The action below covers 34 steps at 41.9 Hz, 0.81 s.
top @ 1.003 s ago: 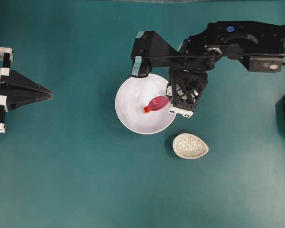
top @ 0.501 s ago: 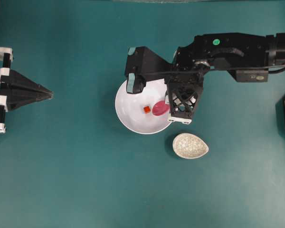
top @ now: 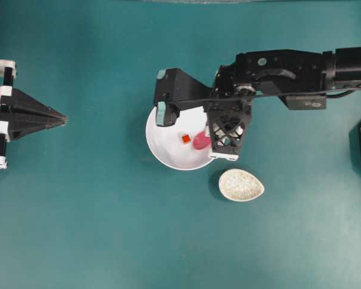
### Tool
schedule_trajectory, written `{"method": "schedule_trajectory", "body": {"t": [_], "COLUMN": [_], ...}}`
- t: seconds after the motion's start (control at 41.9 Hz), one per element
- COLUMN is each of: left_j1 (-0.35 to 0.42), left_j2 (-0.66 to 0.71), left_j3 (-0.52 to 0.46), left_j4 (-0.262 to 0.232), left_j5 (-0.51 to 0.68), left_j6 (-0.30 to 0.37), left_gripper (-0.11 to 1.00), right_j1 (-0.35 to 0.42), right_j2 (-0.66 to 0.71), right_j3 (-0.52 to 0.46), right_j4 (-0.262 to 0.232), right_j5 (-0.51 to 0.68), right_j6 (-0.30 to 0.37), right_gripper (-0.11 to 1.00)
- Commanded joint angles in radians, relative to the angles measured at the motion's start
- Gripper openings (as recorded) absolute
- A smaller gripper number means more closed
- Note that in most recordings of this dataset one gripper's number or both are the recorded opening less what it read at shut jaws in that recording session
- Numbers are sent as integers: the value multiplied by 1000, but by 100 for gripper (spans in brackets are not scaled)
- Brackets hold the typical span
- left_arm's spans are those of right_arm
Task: Grip the spoon and scoop the red block from the bowl with right arm.
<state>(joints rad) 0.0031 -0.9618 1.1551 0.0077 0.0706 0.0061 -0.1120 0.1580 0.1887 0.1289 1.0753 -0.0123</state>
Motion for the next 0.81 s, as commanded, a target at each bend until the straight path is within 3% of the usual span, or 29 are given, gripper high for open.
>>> {"method": "schedule_trajectory", "body": {"t": [0.0,0.454,0.788], "left_j1": [-2,-2,-2], "left_j2": [5,2,2], "left_j3": [-14,-14,-15], "left_j4": [2,2,2], "left_j5": [-5,-5,-5], "left_j6": [2,0,-3], "left_gripper": [0,0,0], "right_j1": [3,3,3], "right_j2": [-8,46,44], "right_j3": [-38,-107,-120], "right_j4": [-2,-46,-44], "right_j5": [-20,-64,-98], "right_j6": [-2,5,31], "right_gripper": [25,25,25]}}
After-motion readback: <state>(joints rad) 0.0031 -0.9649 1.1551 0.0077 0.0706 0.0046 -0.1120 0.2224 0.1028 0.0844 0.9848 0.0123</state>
